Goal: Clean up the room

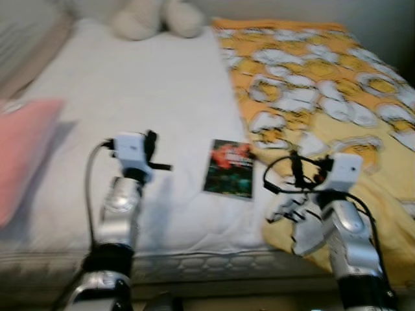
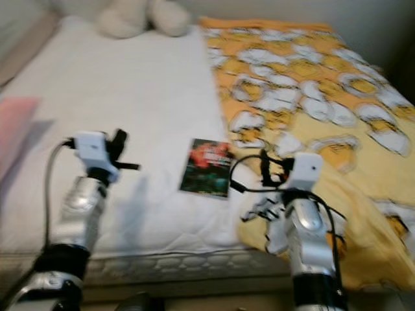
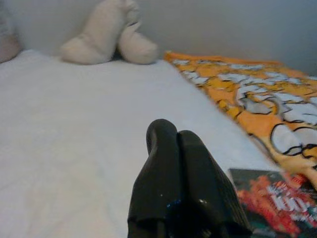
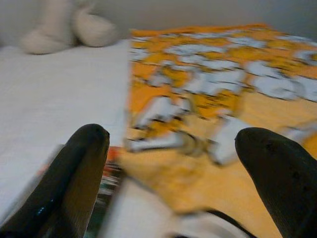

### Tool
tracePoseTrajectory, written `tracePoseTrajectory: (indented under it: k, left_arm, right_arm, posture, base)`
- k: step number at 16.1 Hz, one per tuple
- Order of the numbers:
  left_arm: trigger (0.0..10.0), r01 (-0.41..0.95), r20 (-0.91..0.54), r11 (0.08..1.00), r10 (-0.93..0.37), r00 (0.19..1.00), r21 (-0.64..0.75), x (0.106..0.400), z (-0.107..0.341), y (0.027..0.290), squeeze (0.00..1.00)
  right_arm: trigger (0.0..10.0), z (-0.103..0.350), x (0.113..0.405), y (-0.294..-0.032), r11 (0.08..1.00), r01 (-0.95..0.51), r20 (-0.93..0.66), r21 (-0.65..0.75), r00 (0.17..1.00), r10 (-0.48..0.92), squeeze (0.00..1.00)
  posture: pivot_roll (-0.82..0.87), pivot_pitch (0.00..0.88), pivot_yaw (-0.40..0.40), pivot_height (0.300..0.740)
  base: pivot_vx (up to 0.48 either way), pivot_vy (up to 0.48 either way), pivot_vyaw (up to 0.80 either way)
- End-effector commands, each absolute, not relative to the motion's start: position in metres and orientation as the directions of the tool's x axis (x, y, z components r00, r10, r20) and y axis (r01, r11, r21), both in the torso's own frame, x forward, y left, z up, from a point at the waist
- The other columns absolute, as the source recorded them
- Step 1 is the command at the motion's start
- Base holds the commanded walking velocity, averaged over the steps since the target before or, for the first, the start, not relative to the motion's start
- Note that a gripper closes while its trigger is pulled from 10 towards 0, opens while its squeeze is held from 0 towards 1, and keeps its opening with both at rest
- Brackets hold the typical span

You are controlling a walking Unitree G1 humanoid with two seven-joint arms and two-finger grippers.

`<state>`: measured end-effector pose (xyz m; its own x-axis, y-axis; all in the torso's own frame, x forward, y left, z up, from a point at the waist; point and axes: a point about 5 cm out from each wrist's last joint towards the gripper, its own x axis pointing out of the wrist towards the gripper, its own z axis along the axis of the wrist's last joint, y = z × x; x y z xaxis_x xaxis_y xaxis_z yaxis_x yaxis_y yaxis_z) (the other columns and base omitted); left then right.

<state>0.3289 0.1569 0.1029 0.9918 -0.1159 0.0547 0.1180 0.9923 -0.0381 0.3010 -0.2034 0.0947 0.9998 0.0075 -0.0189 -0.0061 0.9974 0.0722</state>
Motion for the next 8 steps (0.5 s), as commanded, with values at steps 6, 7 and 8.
tracePoseTrajectory:
  k: [6, 7, 8]
  left_arm:
    - [10.0, 0.193, -0.005, 0.981, -0.193, 0.981, 0.005, 0.329, 0.101, 0.129, 0.00]
    - [10.0, 0.203, -0.006, 0.979, -0.203, 0.979, 0.000, 0.332, 0.102, 0.130, 0.00]
    - [10.0, 0.209, -0.002, 0.978, -0.209, 0.978, 0.010, 0.335, 0.105, 0.130, 0.27]
  right_arm:
    - [10.0, 0.089, 0.301, -0.207, 0.999, 0.034, -0.035, 0.032, 0.999, -0.033, 0.00]
    - [10.0, 0.088, 0.297, -0.207, 0.998, 0.048, -0.028, 0.046, 0.999, -0.047, 0.00]
    - [10.0, 0.085, 0.292, -0.205, 0.998, 0.043, -0.023, 0.043, 0.999, -0.042, 0.00]
  posture:
    - [-0.03, 0.000, -0.009, 0.740]
    - [-0.04, 0.000, -0.005, 0.740]
    - [-0.05, 0.000, 0.000, 0.740]
  base:
    - [0.000, 0.000, 0.09]
    - [0.000, 0.000, -0.79]
    - [0.000, 0.000, -0.79]
